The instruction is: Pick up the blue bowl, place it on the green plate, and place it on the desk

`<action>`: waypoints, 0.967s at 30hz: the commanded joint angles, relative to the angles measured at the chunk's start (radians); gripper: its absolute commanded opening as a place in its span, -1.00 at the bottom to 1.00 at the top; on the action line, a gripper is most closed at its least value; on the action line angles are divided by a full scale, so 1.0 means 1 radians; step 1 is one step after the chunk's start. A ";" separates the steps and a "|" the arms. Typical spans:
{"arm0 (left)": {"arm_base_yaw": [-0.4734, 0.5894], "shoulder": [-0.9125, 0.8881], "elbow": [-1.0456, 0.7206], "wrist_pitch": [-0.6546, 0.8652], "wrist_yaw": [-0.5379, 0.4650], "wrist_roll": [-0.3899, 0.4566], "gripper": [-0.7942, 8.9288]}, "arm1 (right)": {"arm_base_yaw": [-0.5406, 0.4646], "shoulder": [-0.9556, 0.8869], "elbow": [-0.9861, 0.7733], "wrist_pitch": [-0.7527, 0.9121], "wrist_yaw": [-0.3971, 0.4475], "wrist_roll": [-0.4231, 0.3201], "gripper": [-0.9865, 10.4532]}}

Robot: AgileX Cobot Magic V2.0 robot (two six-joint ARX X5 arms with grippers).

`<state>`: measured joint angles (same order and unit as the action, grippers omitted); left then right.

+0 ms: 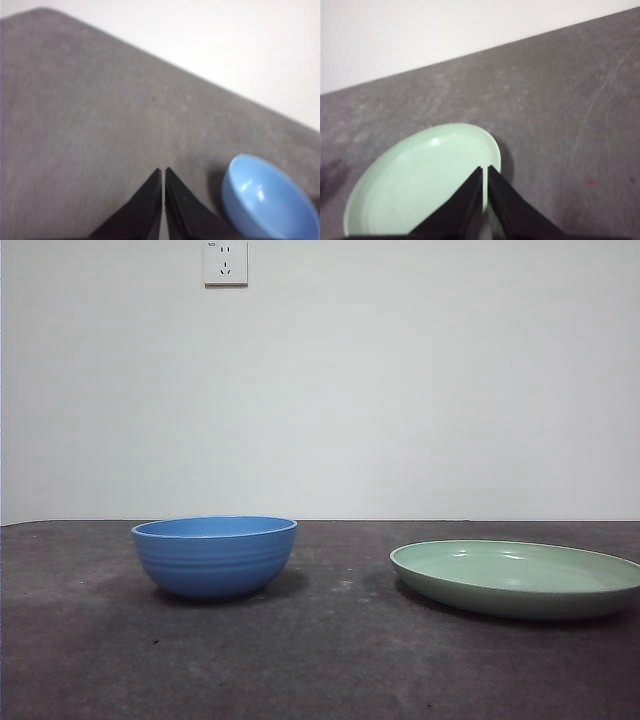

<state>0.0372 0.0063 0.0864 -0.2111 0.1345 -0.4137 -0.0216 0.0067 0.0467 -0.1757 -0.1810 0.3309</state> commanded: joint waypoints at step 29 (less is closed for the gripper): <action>-0.045 0.572 0.681 -0.442 0.373 0.263 -0.82 | 0.000 0.528 0.730 -0.564 -0.294 -0.266 -0.81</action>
<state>-0.0051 0.5682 0.7464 -0.6514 0.4973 -0.1856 -0.0216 0.5121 0.7544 -0.7258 -0.4637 0.1276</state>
